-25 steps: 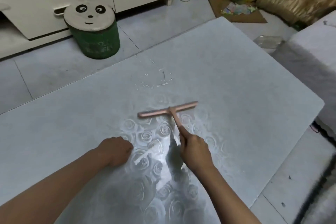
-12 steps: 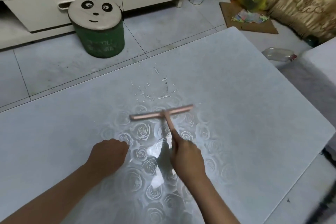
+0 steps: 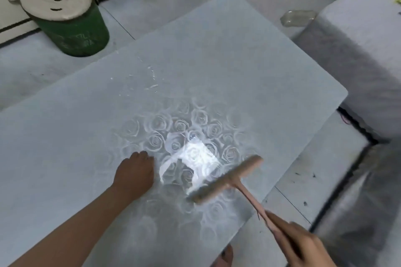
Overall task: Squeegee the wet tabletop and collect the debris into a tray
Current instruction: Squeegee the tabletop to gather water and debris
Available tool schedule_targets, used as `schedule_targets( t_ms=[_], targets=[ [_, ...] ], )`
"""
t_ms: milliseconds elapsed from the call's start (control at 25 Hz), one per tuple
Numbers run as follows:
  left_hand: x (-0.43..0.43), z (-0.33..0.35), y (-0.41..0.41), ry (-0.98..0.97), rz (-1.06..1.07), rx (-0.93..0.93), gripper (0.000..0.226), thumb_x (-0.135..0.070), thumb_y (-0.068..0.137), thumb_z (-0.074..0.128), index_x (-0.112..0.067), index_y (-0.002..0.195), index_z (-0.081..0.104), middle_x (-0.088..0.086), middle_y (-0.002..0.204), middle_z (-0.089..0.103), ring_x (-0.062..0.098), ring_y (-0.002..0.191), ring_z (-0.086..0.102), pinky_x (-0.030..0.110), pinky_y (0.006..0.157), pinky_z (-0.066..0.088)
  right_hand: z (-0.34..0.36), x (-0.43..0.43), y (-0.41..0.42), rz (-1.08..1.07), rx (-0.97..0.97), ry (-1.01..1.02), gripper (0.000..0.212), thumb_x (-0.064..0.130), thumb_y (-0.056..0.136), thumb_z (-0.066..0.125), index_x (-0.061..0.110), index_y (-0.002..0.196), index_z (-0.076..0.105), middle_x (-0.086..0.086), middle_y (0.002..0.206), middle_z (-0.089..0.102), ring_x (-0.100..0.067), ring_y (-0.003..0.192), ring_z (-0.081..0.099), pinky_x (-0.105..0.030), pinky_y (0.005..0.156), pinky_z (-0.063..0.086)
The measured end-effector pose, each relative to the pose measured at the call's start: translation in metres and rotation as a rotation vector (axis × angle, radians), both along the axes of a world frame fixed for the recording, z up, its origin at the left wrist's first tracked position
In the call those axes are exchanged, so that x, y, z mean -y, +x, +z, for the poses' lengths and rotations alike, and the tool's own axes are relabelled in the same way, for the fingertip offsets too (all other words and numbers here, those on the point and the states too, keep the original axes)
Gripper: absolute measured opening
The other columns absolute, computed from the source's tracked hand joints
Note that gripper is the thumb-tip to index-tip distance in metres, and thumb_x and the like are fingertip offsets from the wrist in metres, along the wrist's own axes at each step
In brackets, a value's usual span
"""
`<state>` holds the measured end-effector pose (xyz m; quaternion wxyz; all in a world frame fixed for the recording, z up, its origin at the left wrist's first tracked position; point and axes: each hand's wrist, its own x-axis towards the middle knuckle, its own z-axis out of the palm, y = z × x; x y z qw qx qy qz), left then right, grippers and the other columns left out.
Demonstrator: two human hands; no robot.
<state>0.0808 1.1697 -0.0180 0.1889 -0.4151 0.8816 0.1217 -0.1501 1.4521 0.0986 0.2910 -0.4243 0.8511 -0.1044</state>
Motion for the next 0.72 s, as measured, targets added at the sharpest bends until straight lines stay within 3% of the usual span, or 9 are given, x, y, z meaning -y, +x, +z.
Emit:
schedule_targets(
  t_ms=[120, 200, 280, 400, 440, 560, 640, 720],
  targets=[
    [-0.021, -0.007, -0.016, 0.021, -0.033, 0.067, 0.036, -0.022, 0.093, 0.039, -0.014, 0.128, 0.044, 0.008, 0.146, 0.034, 0.023, 0.126, 0.043, 0.033, 0.095, 0.038, -0.002, -0.061, -0.029, 0.025, -0.191, 0.149, 0.025, 0.012, 0.072, 0.074, 0.02, 0.095, 0.077, -0.001, 0.071, 0.072, -0.005, 0.06, 0.067, -0.015, 0.06, 0.047],
    [-0.03, -0.013, -0.024, 0.062, -0.033, 0.141, 0.046, -0.027, 0.094, 0.038, -0.012, 0.137, 0.035, 0.01, 0.156, 0.016, 0.024, 0.137, 0.03, 0.037, 0.105, 0.031, -0.013, -0.07, -0.047, 0.066, -0.184, 0.184, 0.05, 0.001, 0.05, 0.09, 0.018, 0.096, 0.077, 0.002, 0.065, 0.068, -0.005, 0.049, 0.063, -0.014, 0.05, 0.045],
    [-0.034, -0.017, -0.026, 0.137, 0.001, 0.249, 0.057, -0.033, 0.095, 0.037, -0.012, 0.145, 0.021, 0.01, 0.159, 0.001, 0.024, 0.145, 0.014, 0.041, 0.112, 0.025, -0.022, -0.046, -0.05, 0.028, -0.066, 0.164, 0.055, 0.01, 0.068, 0.083, 0.03, 0.117, 0.068, 0.006, 0.066, 0.056, -0.012, 0.053, 0.063, -0.018, 0.051, 0.046],
    [-0.034, -0.018, -0.035, 0.199, -0.002, 0.396, 0.065, -0.037, 0.095, 0.037, -0.011, 0.148, 0.011, 0.01, 0.159, -0.009, 0.024, 0.147, 0.003, 0.045, 0.113, 0.02, -0.054, 0.03, -0.045, 0.094, -0.009, -0.039, 0.049, 0.029, 0.098, 0.045, 0.05, 0.141, 0.032, -0.001, 0.08, 0.048, -0.028, 0.081, 0.06, -0.033, 0.068, 0.046],
    [-0.032, -0.017, -0.039, 0.212, -0.007, 0.421, 0.064, -0.036, 0.095, 0.037, -0.011, 0.148, 0.012, 0.01, 0.159, -0.009, 0.024, 0.148, 0.004, 0.046, 0.113, 0.02, -0.062, 0.062, -0.042, 0.106, 0.022, -0.064, 0.047, 0.03, 0.1, 0.038, 0.048, 0.143, 0.029, -0.004, 0.084, 0.048, -0.03, 0.085, 0.058, -0.034, 0.07, 0.045],
    [-0.025, -0.012, -0.047, 0.27, 0.03, 0.461, 0.058, -0.031, 0.096, 0.035, -0.01, 0.147, 0.015, 0.011, 0.16, -0.008, 0.024, 0.147, 0.007, 0.05, 0.113, 0.02, -0.065, 0.119, -0.056, 0.171, -0.002, -0.082, 0.037, 0.032, 0.101, 0.033, 0.037, 0.136, 0.044, -0.008, 0.091, 0.056, -0.031, 0.089, 0.057, -0.036, 0.072, 0.047],
    [-0.025, -0.01, -0.05, 0.283, 0.035, 0.482, 0.057, -0.031, 0.097, 0.034, -0.009, 0.147, 0.017, 0.013, 0.16, -0.007, 0.025, 0.147, 0.008, 0.051, 0.113, 0.02, -0.048, 0.082, -0.082, 0.271, -0.06, -0.113, 0.037, 0.044, 0.098, 0.03, 0.048, 0.134, 0.038, -0.001, 0.082, 0.056, -0.027, 0.082, 0.057, -0.037, 0.068, 0.047],
    [-0.027, -0.012, -0.051, 0.273, 0.038, 0.475, 0.059, -0.034, 0.097, 0.035, -0.009, 0.147, 0.017, 0.014, 0.16, -0.007, 0.026, 0.147, 0.008, 0.05, 0.114, 0.019, -0.027, 0.022, -0.11, 0.29, -0.097, -0.012, 0.04, 0.054, 0.094, 0.027, 0.06, 0.133, 0.026, 0.006, 0.072, 0.05, -0.023, 0.078, 0.059, -0.033, 0.064, 0.045]
  ],
)
